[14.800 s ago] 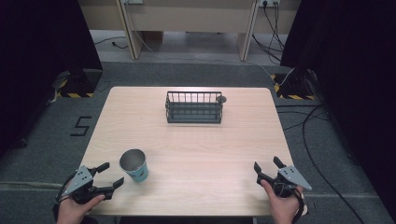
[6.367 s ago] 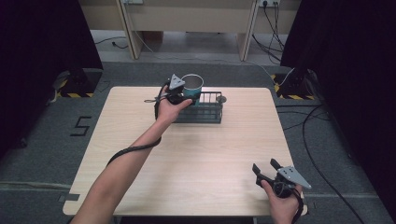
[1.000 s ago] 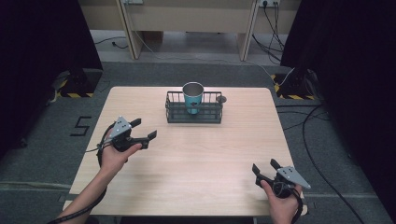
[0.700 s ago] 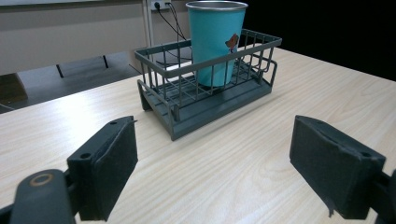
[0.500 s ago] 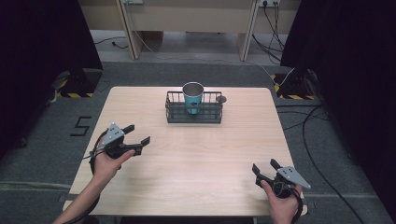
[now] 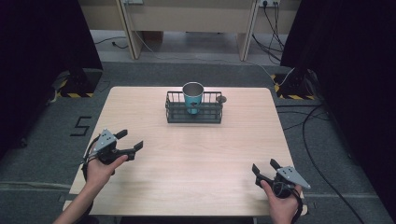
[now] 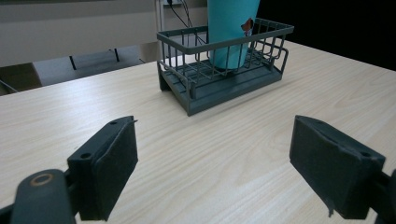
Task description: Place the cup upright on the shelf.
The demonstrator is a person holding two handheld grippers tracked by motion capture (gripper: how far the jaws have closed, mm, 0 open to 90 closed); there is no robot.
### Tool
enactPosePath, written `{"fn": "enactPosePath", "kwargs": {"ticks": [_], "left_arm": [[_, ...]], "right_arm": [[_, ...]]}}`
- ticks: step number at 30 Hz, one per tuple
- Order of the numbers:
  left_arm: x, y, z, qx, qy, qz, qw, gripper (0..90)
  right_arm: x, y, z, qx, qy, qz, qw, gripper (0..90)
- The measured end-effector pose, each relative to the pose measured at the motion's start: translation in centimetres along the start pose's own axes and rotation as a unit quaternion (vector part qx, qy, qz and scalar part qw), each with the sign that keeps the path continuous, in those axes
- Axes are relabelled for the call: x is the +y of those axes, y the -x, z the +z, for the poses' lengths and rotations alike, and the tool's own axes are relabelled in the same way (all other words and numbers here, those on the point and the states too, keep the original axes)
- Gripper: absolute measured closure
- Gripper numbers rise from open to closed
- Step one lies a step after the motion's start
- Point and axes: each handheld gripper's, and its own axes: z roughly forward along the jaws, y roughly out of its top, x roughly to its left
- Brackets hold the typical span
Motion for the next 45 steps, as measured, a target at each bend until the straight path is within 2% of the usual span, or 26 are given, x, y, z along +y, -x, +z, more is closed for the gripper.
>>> {"fn": "enactPosePath", "kwargs": {"ticks": [24, 30, 34, 36, 39, 45], "left_arm": [[-3.0, -1.4, -2.6, 0.026, -0.012, -0.016, 0.9995, 14.6], [-3.9, -1.7, -2.8, 0.032, -0.015, -0.025, 0.999, 14.6], [-4.6, -1.6, -2.7, 0.029, -0.022, -0.033, 0.9988, 14.7], [-5.0, -1.5, -2.6, 0.028, -0.02, -0.029, 0.999, 14.8], [-5.0, -1.4, -2.7, 0.026, -0.016, -0.023, 0.9993, 16.0], [-5.1, -1.4, -2.8, 0.026, -0.016, -0.026, 0.9992, 15.5]], "right_arm": [[0.0, 0.0, 0.0, -0.001, -0.001, -0.002, 1.0, 21.5], [0.0, 0.0, 0.0, -0.001, 0.0, -0.004, 1.0, 21.5], [-0.1, 0.0, 0.0, -0.001, -0.001, -0.002, 1.0, 21.5], [0.0, 0.0, 0.0, 0.001, -0.001, -0.003, 1.0, 21.5], [0.0, 0.0, 0.0, 0.004, 0.0, -0.001, 1.0, 21.3], [0.1, 0.0, -0.1, 0.004, 0.007, -0.004, 1.0, 20.1]]}}
